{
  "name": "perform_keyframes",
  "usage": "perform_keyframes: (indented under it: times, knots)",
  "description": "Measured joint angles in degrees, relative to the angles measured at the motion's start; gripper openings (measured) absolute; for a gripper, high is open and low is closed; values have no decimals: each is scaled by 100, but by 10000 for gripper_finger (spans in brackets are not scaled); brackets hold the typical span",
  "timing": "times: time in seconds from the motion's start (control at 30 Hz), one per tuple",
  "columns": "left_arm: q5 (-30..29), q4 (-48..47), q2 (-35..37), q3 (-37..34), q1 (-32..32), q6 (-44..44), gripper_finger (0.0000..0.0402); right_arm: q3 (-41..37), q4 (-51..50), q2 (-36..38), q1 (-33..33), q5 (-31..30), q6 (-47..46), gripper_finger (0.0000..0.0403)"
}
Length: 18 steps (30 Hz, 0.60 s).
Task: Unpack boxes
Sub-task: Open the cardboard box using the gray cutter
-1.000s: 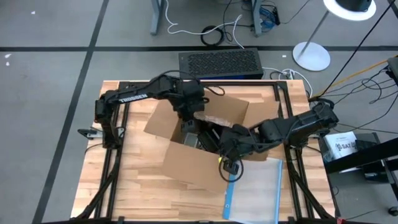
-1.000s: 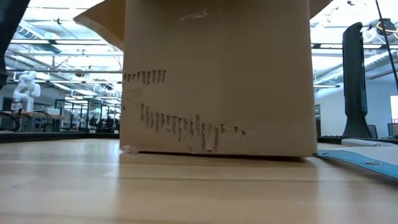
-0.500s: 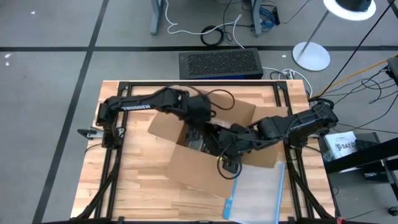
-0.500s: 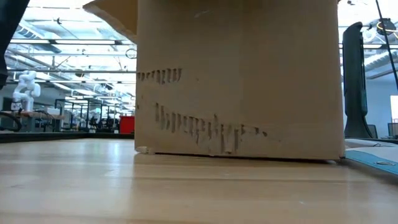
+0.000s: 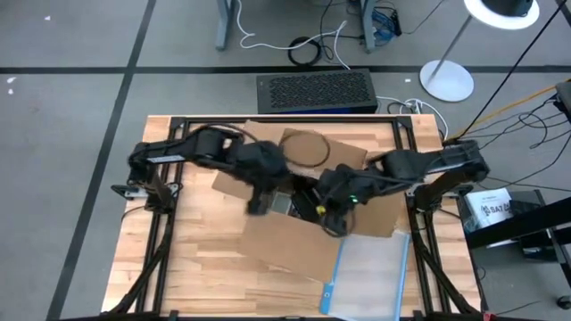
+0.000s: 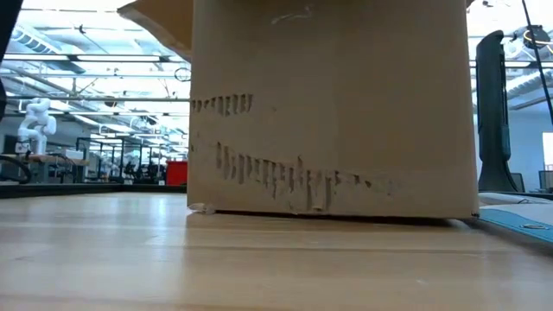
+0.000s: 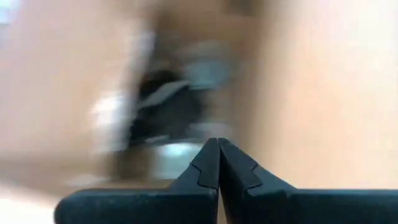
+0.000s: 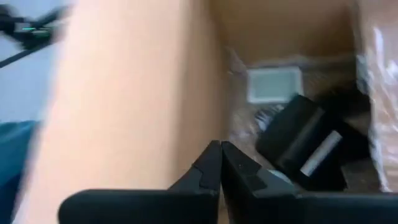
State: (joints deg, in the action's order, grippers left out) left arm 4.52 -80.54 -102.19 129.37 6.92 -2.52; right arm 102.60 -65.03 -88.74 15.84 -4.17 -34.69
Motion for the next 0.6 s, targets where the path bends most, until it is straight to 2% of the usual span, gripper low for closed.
perform_keyframes:
  times: [0.07, 0.1, 0.27, 0.37, 0.5, 0.6]
  knots:
    - [731, 5, 99, 3, 153, -59, 4, 241, -40, 64, 155, -7, 173, 0]
    - [902, 0, 105, 7, 219, -89, 4, 368, -95, 95, 204, -19, 219, 0]
    - [915, -136, 11, -128, 357, -242, 41, 824, -471, 122, 303, -52, 128, 1]
    - [749, -130, -123, -242, 306, -165, 90, 855, -534, 122, 345, -70, -67, 9]
    - [321, -40, -284, -250, 248, 81, 176, 855, -714, 111, 575, -298, -268, 22]
    - [285, 32, -344, -250, 238, 221, 238, 855, -835, 111, 760, -360, -478, 29]
